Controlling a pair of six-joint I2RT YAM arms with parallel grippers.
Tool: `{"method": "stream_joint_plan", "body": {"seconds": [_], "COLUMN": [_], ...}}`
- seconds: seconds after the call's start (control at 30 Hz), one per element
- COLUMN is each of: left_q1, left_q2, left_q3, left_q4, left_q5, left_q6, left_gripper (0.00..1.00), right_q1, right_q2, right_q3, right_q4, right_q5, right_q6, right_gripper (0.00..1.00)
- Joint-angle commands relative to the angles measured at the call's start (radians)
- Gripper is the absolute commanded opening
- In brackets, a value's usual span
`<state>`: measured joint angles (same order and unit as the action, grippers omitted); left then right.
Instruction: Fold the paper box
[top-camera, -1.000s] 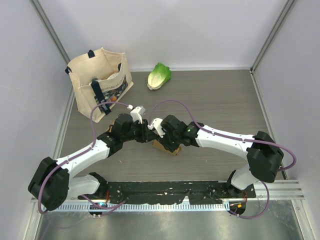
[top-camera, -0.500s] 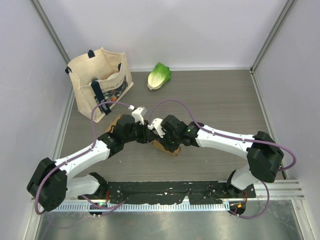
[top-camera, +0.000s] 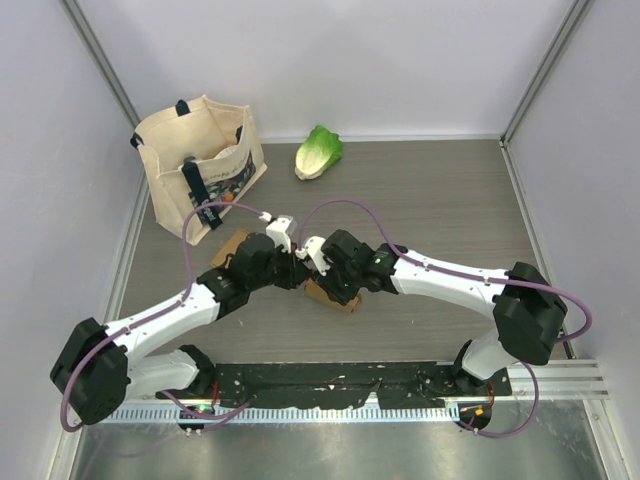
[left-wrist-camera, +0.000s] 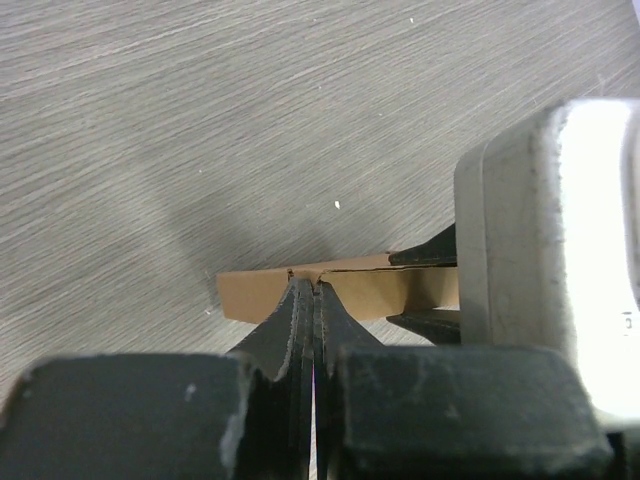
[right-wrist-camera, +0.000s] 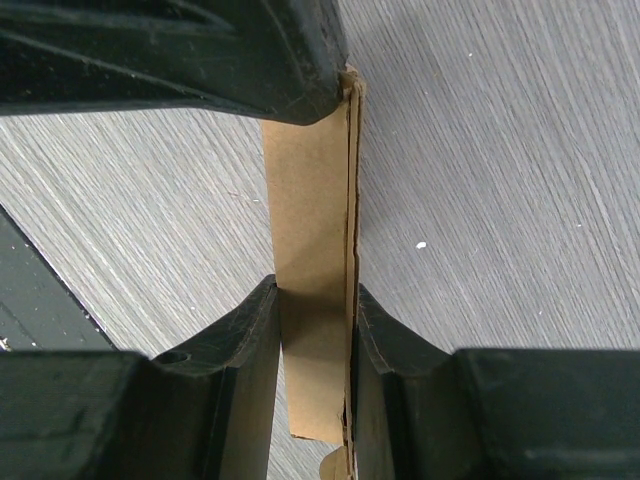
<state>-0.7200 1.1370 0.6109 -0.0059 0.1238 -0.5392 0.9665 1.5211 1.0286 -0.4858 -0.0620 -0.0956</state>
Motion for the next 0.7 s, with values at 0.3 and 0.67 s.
{"method": "stream_joint_plan", "body": {"seconds": [0.3, 0.67], "left_q1": [-0.073, -0.091], "left_q2": [-0.054, -0.056], "left_q3": [-0.071, -0.161], "left_q4": [0.012, 0.101], "left_q5": [-0.196, -0.239], "left_q6": [0.038, -0.022], "left_gripper": [0.0, 0.0], "right_q1": [-0.02, -0.02], "right_q2": [0.014, -0.009], "right_q3": [-0.001, -0.036], "right_q4": [0.065, 0.116], "right_q5": [0.056, 0.151], "right_q6": [0.036, 0.054], "right_gripper": [0.22, 0.29]}}
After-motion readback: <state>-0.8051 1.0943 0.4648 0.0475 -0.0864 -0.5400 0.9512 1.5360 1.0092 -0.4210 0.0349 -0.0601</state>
